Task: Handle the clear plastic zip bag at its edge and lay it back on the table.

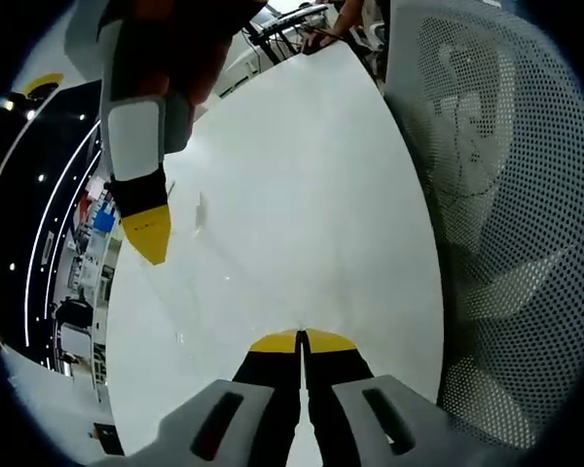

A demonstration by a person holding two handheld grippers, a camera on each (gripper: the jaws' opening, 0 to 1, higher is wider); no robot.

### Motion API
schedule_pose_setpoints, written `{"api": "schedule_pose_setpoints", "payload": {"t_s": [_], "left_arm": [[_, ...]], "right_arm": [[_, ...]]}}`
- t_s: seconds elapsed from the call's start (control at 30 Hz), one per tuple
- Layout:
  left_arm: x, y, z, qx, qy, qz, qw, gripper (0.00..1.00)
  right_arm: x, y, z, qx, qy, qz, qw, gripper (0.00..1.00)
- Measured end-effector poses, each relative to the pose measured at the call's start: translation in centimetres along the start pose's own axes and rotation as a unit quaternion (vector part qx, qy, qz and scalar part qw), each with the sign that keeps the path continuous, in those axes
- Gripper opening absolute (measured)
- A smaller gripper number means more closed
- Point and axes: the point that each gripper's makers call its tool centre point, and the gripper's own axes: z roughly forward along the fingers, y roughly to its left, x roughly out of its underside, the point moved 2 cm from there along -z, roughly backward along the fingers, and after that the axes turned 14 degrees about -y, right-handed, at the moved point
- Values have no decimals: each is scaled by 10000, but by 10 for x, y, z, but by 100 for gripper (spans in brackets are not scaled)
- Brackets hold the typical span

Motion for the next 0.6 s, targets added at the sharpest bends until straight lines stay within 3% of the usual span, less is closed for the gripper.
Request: {"api": "schedule_pose_setpoints", "payload": {"t_s": [0.6], "left_arm": [[2,22,-4,-344,49,-108,9993,0]], "right_arm": [[11,5,3,-193,110,-163,9996,0]]}}
